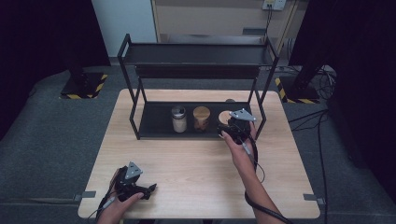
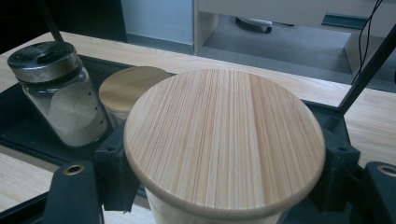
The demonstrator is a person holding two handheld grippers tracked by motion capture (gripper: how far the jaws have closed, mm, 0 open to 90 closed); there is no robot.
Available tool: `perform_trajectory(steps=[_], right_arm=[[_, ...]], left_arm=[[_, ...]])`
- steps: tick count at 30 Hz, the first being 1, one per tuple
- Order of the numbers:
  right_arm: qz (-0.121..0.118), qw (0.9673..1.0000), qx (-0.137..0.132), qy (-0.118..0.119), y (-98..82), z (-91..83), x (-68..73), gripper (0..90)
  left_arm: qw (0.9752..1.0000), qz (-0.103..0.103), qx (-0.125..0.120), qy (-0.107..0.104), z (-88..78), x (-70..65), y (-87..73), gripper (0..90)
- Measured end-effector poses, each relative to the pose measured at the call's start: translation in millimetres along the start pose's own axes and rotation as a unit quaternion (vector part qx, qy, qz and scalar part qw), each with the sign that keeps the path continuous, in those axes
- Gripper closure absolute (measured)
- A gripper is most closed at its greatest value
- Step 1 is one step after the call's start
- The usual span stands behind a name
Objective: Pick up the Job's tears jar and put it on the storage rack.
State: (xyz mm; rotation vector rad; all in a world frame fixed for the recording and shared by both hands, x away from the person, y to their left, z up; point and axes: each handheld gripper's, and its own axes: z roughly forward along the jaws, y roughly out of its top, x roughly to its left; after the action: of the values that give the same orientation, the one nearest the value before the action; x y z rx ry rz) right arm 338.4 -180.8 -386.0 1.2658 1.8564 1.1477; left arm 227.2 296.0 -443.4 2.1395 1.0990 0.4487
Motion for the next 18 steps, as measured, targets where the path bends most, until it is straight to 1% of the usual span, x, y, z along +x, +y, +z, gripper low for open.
perform_trajectory(steps=[7,12,15,18], right_arm=[[0.005,1.0,-0.001,-0.003,2.5,10.8,-1.0,26.1],[0.004,1.0,0.0,-0.006,5.2,16.8,-1.8,26.1],[-0.002,1.0,0.001,-0.009,7.2,20.2,-2.5,26.1],[0.0,0.9999,0.002,-0.011,9.0,23.9,-4.1,26.1]], left_arm=[[1.0,0.001,0.001,0.0,-0.1,0.1,0.2,0.0],[1.0,0.001,0.001,0.0,-0.1,0.1,0.2,0.0],[1.0,0.001,0.001,0.0,-0.1,0.1,0.2,0.0],[1.0,0.001,0.001,0.0,-0.1,0.3,0.3,0.0]])
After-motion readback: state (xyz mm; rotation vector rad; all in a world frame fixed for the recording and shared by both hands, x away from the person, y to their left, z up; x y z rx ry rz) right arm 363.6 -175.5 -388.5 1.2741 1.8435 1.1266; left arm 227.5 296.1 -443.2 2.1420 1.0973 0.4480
